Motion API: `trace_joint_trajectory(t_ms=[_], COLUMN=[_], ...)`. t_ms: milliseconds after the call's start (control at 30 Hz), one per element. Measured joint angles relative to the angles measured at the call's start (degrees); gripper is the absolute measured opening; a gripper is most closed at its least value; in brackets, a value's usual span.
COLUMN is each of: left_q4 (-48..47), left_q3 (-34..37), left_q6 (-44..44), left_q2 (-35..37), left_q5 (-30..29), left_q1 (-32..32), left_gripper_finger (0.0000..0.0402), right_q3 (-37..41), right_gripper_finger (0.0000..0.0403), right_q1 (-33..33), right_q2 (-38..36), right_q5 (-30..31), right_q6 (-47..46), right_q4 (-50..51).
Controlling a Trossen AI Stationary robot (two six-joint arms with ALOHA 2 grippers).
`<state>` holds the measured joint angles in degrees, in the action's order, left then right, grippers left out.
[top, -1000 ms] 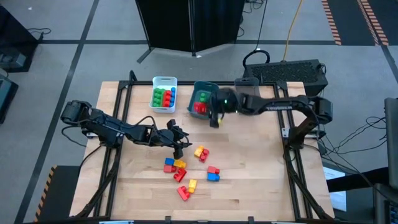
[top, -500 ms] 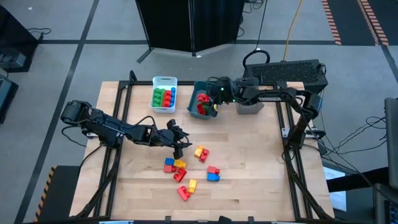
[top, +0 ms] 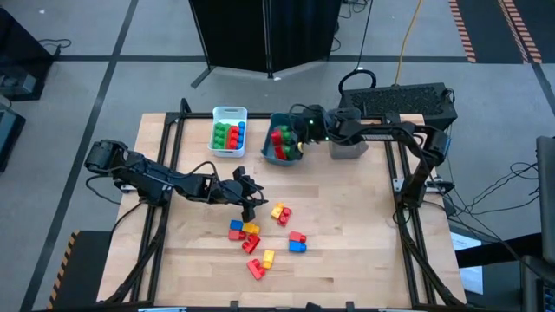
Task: Sort blocks by size
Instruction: Put the 2 studs red game piece into the blue bin
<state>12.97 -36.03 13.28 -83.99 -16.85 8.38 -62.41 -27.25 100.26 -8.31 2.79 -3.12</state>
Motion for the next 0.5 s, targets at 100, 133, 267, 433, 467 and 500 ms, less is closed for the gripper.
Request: trace_joint_trajectory(t_ms=[100,133,267,433,467,500], left_q4=[0.0,0.0,0.0,-1.3,-1.8,-2.1], left_q3=[0.0,0.0,0.0,0.0,0.0,0.0], left_q6=[0.0,0.0,0.0,2.5,2.9,3.0], left_q2=[0.0,0.0,0.0,0.0,0.0,0.0], left_q5=[0.2,0.2,0.2,0.3,0.3,0.3], left_q1=[0.0,0.0,0.0,0.3,0.3,0.4], left_gripper_finger=[0.0183,0.0183,0.0183,0.0183,0.0183,0.0183], right_q3=[0.0,0.0,0.0,0.0,0.0,0.0], right_gripper_finger=[0.0258,0.0255,0.0242,0.0234,0.0234,0.0234], right_q1=[2.1,3.1,7.5,13.5,14.6,15.9], right_q2=[-1.7,-2.3,-4.5,-5.2,-5.2,-5.2], right_q5=[-1.1,-1.7,-4.5,-6.6,-7.1,-7.1], right_q6=[2.9,3.9,6.1,7.5,7.6,7.7], right_q4=[3.1,4.6,8.9,13.8,14.4,14.7])
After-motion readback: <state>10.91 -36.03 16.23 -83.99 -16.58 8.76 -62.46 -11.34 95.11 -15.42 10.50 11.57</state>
